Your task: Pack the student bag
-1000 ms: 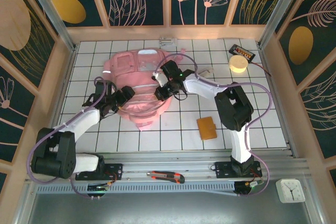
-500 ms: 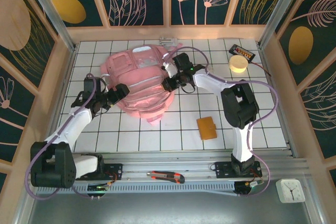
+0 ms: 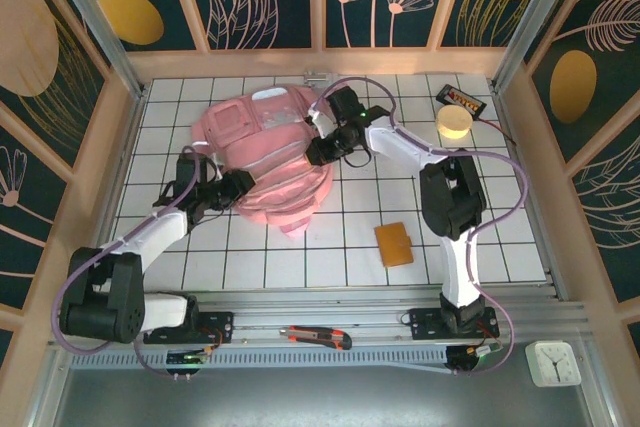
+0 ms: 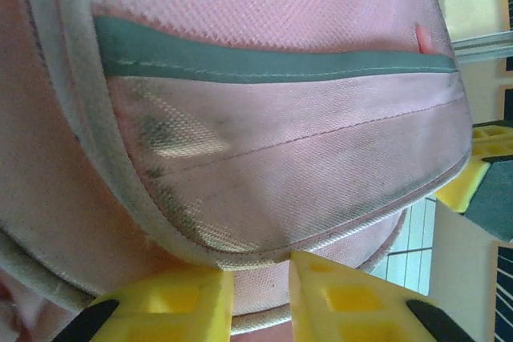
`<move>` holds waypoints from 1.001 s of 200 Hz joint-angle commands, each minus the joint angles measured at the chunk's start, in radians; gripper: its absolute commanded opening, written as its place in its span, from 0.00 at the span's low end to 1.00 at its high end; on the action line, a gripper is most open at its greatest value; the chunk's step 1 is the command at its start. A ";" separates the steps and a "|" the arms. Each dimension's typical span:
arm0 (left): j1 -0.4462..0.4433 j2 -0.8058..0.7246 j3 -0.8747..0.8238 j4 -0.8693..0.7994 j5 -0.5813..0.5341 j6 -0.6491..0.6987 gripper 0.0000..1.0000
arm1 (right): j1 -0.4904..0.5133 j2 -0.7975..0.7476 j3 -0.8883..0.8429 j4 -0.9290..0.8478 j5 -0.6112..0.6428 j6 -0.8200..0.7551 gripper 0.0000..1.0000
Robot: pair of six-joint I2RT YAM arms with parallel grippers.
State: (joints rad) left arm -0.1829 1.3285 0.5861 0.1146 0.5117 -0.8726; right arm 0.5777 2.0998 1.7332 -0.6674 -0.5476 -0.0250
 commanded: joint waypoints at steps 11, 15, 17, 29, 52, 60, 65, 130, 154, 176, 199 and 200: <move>-0.033 0.027 -0.006 0.106 0.017 -0.041 0.17 | 0.035 0.053 0.029 -0.112 -0.095 0.074 0.00; -0.035 0.031 -0.002 0.105 0.017 -0.039 0.17 | 0.038 0.053 0.023 -0.101 -0.098 0.089 0.00; -0.037 0.033 0.000 0.105 0.017 -0.038 0.16 | 0.038 0.052 0.020 -0.094 -0.101 0.097 0.00; -0.047 0.047 0.007 0.110 0.017 -0.036 0.14 | 0.047 0.047 -0.001 -0.036 -0.137 0.141 0.00; -0.064 0.067 0.018 0.124 0.012 -0.043 0.12 | 0.071 0.023 -0.058 0.123 -0.187 0.276 0.00; -0.067 0.072 0.020 0.131 0.012 -0.048 0.12 | 0.079 0.012 -0.087 0.192 -0.201 0.334 0.00; -0.071 0.073 0.022 0.134 0.011 -0.052 0.12 | 0.083 0.004 -0.112 0.241 -0.202 0.378 0.00; -0.081 0.075 0.047 0.129 0.007 -0.046 0.12 | 0.119 -0.092 -0.364 0.624 -0.231 0.679 0.00; -0.081 0.024 0.062 0.025 -0.039 0.020 0.15 | 0.091 -0.099 -0.360 0.515 -0.182 0.591 0.00; -0.081 0.006 0.049 -0.012 -0.049 0.041 0.16 | 0.074 -0.100 -0.370 0.491 -0.172 0.552 0.12; -0.081 0.002 0.022 0.016 -0.042 0.015 0.16 | 0.073 -0.101 -0.383 0.502 -0.167 0.554 0.17; -0.081 0.001 0.022 0.017 -0.042 0.014 0.16 | 0.073 -0.102 -0.383 0.504 -0.167 0.555 0.17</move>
State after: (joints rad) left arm -0.2584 1.3468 0.6193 0.1432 0.4816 -0.8696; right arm 0.6605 2.0338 1.3769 -0.1333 -0.7273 0.5552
